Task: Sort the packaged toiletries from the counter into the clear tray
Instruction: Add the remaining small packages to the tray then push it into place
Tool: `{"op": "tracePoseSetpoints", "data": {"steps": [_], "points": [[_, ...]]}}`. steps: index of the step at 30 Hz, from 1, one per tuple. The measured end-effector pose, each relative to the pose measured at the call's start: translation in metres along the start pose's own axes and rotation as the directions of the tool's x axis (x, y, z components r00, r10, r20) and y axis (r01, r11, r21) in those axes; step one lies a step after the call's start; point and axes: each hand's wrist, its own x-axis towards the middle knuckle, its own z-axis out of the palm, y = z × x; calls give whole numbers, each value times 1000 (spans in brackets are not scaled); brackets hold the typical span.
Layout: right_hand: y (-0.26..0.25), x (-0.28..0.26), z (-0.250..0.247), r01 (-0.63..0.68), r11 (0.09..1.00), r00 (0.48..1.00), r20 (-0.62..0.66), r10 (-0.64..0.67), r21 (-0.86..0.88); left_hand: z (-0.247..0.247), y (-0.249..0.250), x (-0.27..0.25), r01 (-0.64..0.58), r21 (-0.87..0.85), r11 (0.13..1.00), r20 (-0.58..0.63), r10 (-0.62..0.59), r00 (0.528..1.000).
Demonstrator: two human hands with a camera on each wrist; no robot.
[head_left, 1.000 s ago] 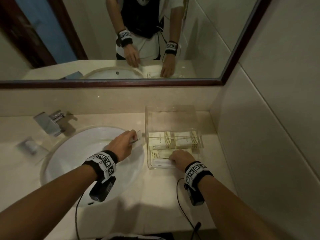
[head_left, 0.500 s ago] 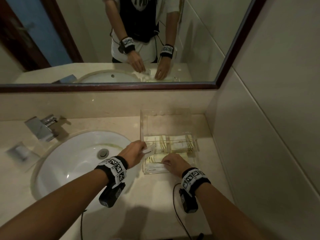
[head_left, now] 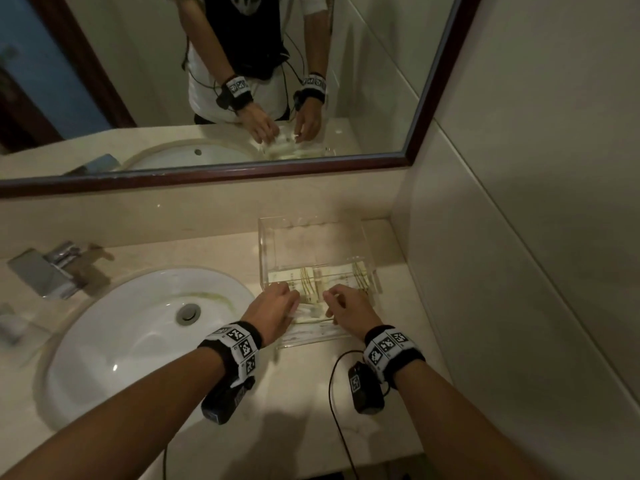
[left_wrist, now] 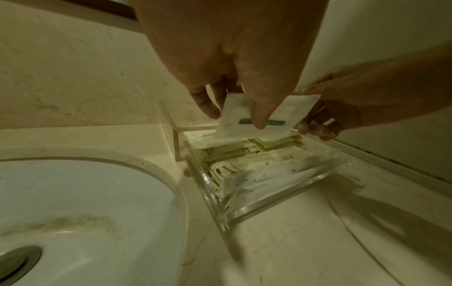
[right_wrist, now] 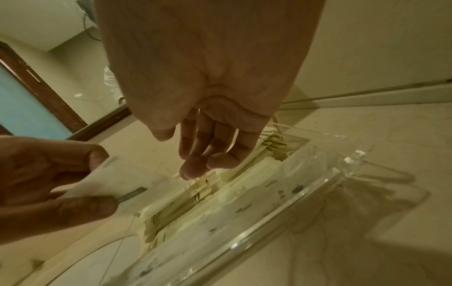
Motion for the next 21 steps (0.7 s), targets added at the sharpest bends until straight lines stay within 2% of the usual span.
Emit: {"op": "tracePoseSetpoints", "data": {"steps": [8, 13, 21], "points": [[11, -5, -16, -45, 974, 992, -123, 18, -220, 5, 5, 4, -6, 223, 975, 58, -7, 998], [12, -16, -35, -51, 962, 988, -153, 10, -267, 11, 8, 14, 74, 237, 969, 30, -84, 996], [22, -20, -53, -104, 954, 984, -166, 58, -283, 16, 7, 34, 138, 263, 955, 64, -160, 985]]}}
